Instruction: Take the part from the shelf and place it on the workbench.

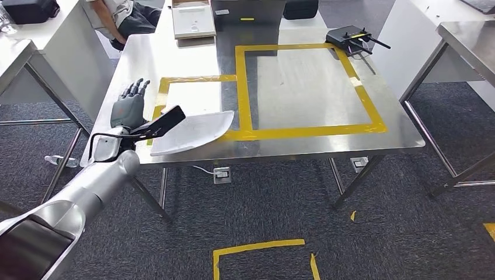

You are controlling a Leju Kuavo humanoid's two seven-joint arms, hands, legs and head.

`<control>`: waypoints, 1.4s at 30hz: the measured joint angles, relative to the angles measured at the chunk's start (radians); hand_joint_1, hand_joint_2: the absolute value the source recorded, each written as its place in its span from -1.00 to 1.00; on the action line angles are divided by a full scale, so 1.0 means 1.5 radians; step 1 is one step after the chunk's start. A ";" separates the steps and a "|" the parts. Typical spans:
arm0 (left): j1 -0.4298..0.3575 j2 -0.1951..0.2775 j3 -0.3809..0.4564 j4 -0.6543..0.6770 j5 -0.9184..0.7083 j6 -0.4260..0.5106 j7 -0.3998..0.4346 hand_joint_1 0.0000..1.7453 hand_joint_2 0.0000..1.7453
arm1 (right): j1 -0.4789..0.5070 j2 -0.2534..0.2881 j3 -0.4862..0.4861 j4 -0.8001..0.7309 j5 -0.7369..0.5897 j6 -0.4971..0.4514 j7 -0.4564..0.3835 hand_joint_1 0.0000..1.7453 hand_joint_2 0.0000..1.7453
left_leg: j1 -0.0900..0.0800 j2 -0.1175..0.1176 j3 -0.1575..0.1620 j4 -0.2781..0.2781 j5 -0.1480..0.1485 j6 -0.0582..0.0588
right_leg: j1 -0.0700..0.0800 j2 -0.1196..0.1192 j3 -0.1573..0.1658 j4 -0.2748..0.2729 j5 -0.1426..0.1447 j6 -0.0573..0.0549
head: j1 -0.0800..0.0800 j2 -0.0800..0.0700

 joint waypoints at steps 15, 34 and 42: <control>-0.108 -0.002 0.081 -0.094 0.024 0.104 -0.125 -1.00 -1.00 | -0.002 0.007 -0.012 0.000 -0.008 -0.007 0.000 -1.00 -1.00 | 0.014 0.003 -0.017 0.010 0.014 -0.017 | -0.015 0.003 -0.022 0.042 0.001 0.018 | 0.009 0.000; 0.068 0.122 0.119 -0.277 -0.021 0.171 -0.167 -1.00 -1.00 | -0.002 0.012 -0.015 0.000 0.004 -0.006 0.000 -1.00 -1.00 | 0.002 0.008 0.059 0.001 -0.053 -0.011 | -0.001 0.004 -0.098 0.041 0.069 -0.010 | 0.002 0.000; 0.223 0.138 0.140 -0.410 -0.121 0.208 -0.140 -1.00 -1.00 | -0.001 0.010 -0.020 0.000 0.004 -0.006 0.002 -1.00 -1.00 | 0.009 0.014 -0.005 0.003 -0.001 -0.004 | -0.004 0.001 -0.108 0.186 -0.026 0.007 | 0.009 0.000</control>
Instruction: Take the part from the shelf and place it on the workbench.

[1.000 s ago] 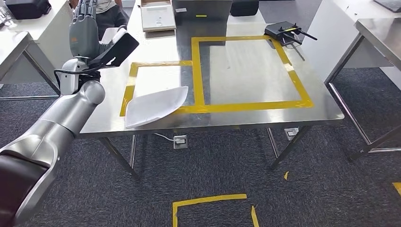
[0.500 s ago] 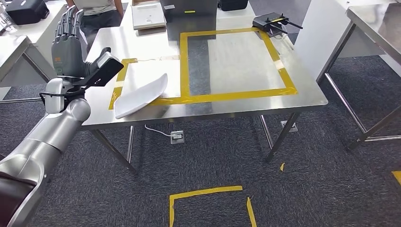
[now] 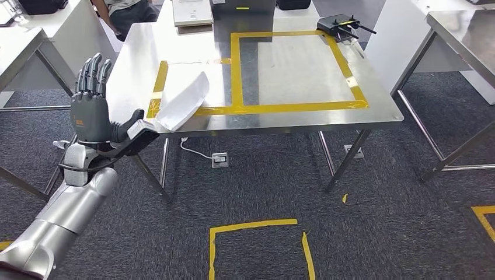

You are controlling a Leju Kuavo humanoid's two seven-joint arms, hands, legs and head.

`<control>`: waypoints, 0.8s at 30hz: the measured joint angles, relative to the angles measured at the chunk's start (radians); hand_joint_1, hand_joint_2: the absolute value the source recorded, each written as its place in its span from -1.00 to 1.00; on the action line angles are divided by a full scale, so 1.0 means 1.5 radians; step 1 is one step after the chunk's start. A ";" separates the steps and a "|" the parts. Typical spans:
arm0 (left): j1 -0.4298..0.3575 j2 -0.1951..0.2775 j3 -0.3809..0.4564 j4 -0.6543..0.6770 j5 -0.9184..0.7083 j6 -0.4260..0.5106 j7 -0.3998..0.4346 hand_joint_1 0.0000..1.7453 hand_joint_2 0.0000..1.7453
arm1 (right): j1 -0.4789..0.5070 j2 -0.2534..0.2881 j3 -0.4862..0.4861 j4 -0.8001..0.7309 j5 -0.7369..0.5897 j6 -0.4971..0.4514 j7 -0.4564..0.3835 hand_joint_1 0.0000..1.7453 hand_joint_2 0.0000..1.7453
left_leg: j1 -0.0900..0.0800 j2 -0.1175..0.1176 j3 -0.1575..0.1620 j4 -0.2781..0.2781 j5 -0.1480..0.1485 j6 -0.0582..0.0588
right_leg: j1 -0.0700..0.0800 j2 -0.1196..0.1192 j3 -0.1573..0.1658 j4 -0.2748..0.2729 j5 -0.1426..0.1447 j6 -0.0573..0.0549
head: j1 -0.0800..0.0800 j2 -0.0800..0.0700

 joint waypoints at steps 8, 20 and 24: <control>0.079 0.003 0.038 -0.105 -0.064 0.002 0.002 -1.00 -1.00 | -0.002 0.001 -0.008 0.000 -0.003 -0.001 0.000 -1.00 -1.00 | 0.002 -0.002 -0.028 0.020 0.011 -0.032 | 0.002 0.000 0.082 -0.141 0.024 -0.032 | 0.001 0.000; 0.272 -0.071 0.147 -0.177 -0.051 0.002 0.017 -1.00 -1.00 | -0.001 0.004 -0.020 0.000 -0.013 -0.005 0.000 -1.00 -1.00 | -0.007 -0.004 0.108 0.001 -0.099 -0.018 | 0.002 -0.002 0.000 -0.146 0.111 -0.020 | -0.004 0.000; 0.304 -0.104 0.193 -0.106 -0.005 0.001 0.024 -1.00 -1.00 | 0.001 0.004 -0.025 0.000 -0.012 -0.006 -0.003 -1.00 -1.00 | -0.005 -0.002 0.090 -0.009 -0.072 -0.001 | -0.001 -0.002 -0.008 -0.133 0.090 -0.004 | -0.006 0.000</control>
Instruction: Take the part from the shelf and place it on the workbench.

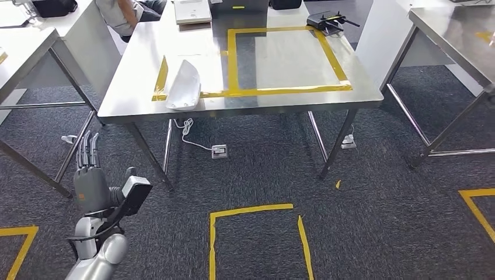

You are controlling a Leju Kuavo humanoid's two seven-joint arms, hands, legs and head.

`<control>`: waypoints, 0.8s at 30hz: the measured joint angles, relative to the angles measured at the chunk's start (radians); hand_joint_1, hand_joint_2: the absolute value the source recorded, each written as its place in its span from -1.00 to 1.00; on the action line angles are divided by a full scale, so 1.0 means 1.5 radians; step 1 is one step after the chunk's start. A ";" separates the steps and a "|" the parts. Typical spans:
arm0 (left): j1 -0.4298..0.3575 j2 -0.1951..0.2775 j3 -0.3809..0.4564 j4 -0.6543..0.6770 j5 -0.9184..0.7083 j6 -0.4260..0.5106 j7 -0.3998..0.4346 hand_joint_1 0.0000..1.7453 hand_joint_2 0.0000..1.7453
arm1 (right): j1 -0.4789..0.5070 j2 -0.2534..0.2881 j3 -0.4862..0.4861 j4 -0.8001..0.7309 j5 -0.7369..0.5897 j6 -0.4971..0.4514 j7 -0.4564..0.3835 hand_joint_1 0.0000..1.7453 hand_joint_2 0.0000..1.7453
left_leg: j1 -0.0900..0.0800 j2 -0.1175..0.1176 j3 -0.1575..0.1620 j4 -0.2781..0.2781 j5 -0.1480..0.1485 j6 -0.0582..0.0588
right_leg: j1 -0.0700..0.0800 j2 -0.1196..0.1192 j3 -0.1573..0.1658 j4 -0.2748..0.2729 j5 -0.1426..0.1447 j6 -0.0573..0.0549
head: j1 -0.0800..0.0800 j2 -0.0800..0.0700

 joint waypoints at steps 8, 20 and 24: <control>0.025 -0.029 0.134 0.350 0.140 -0.097 0.108 -1.00 -1.00 | -0.001 -0.006 -0.001 0.000 0.020 0.005 -0.001 -1.00 -1.00 | 0.001 0.011 -0.083 0.016 0.058 -0.002 | 0.003 0.000 0.049 0.107 -0.062 0.001 | 0.008 0.000; 0.136 -0.044 0.241 0.543 0.222 -0.342 0.483 -1.00 -1.00 | -0.002 -0.017 0.001 0.000 0.038 0.017 0.001 -1.00 -1.00 | 0.006 0.000 -0.135 0.195 -0.060 -0.039 | 0.007 -0.008 0.065 -0.023 -0.039 -0.039 | 0.006 0.000; 0.140 -0.052 0.268 0.552 0.238 -0.336 0.469 -1.00 -1.00 | -0.003 -0.019 0.001 0.000 0.042 0.018 0.001 -1.00 -1.00 | 0.007 -0.001 -0.018 0.089 -0.017 -0.035 | 0.007 -0.012 0.033 -0.018 -0.012 -0.029 | 0.006 0.000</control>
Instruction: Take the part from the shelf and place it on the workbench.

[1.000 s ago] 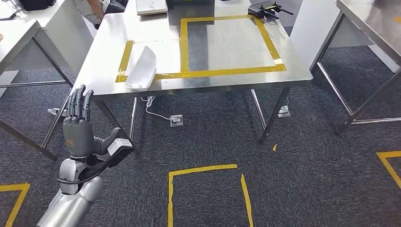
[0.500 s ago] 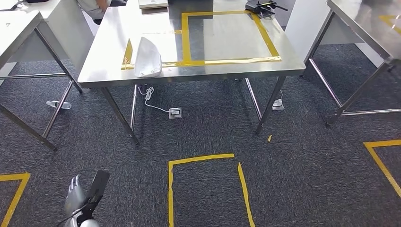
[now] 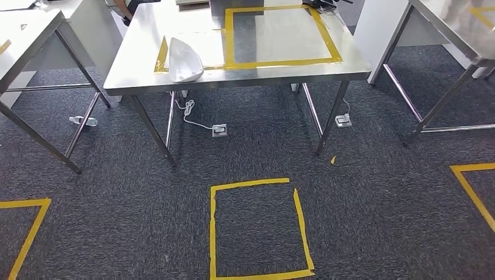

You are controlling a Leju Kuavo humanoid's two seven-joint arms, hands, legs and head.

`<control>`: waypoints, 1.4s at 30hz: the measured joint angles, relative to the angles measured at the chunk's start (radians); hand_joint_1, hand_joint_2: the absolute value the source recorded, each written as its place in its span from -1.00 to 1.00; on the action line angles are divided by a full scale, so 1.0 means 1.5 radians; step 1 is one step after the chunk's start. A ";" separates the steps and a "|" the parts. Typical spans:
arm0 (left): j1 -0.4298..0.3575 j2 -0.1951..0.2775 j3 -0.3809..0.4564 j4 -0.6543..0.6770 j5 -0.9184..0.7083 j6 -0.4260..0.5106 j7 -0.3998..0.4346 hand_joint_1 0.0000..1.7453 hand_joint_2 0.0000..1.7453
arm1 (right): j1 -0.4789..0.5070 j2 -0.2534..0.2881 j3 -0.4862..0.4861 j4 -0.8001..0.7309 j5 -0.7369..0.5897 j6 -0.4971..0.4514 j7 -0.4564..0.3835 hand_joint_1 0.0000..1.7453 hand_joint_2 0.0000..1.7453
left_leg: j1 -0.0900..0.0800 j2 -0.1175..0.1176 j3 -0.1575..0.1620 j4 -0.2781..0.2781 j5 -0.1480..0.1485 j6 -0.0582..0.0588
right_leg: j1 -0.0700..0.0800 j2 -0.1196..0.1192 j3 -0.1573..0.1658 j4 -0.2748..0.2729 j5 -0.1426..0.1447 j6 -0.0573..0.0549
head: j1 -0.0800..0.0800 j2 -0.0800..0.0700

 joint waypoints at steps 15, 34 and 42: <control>-0.010 -0.015 0.026 0.009 -0.040 0.006 -0.201 -1.00 -1.00 | -0.004 -0.013 0.010 0.000 0.019 -0.005 0.002 -1.00 -1.00 | -0.012 0.004 -0.052 -0.082 0.073 0.043 | 0.005 0.006 0.056 0.088 -0.065 0.022 | 0.001 0.000; -0.013 -0.011 0.022 0.017 -0.041 -0.027 -0.122 -1.00 -1.00 | -0.004 -0.013 0.010 0.000 0.019 -0.023 -0.002 -1.00 1.00 | -0.002 -0.004 0.057 -0.101 -0.012 0.012 | -0.001 0.000 0.001 -0.013 0.026 0.016 | -0.002 0.000; -0.012 -0.013 0.023 0.018 -0.040 -0.026 -0.122 -1.00 -1.00 | 0.000 -0.013 0.010 0.000 0.020 -0.023 -0.004 -1.00 1.00 | -0.004 0.003 -0.012 -0.093 0.044 0.045 | -0.004 0.006 -0.044 0.176 -0.108 0.035 | -0.001 0.000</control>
